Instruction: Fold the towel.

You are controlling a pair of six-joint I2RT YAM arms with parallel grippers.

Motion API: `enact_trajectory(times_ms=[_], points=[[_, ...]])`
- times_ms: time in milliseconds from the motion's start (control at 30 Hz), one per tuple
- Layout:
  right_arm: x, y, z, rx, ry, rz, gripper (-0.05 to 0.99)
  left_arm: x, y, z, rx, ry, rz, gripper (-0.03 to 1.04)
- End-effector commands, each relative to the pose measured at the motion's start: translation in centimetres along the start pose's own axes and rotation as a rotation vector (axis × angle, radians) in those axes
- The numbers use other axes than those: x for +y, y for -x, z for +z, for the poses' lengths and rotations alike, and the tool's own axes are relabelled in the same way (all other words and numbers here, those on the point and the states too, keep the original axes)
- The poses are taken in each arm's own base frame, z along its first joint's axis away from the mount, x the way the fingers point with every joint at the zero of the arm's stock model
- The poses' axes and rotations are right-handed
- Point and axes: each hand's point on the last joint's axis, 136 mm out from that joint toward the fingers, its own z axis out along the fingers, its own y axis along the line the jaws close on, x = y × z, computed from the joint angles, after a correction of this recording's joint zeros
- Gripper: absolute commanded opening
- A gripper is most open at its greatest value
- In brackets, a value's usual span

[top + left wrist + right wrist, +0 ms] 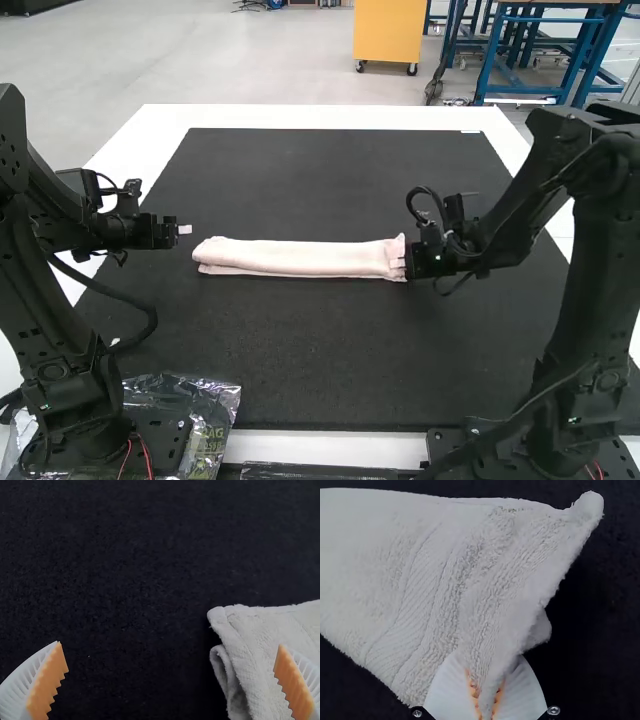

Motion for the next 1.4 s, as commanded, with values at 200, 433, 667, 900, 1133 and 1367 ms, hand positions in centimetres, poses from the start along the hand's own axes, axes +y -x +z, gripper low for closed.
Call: enact_trajectory(times_ms=[200, 433, 667, 900, 1133, 1367], points=[[-3.2, 5.4, -5.7, -0.138, -0.053, 0.027, -0.02, -0.3, 1.2, -0.3, -0.035, -0.008, 0.021, 0.97], [-4.0, 8.2, -9.5, -0.179, -0.089, 0.01, -0.02, -0.7, 1.8, 0.0, -0.048, -0.01, 0.05, 0.97], [0.0, 9.1, -7.8, -0.164, -0.01, -0.036, -0.02, -0.9, 2.2, 0.1, -0.062, -0.014, 0.061, 0.97], [5.5, 8.3, -4.3, -0.105, 0.083, -0.102, -0.02, -1.0, 2.4, 0.2, -0.067, -0.014, 0.079, 0.97], [10.0, 7.9, -1.1, -0.069, 0.161, -0.145, -0.02, -1.1, 2.4, 0.2, -0.072, -0.016, 0.081, 0.97], [15.0, 8.2, 1.4, -0.079, 0.24, -0.187, -0.02, -1.1, 2.3, 0.1, -0.075, -0.02, 0.079, 0.97]])
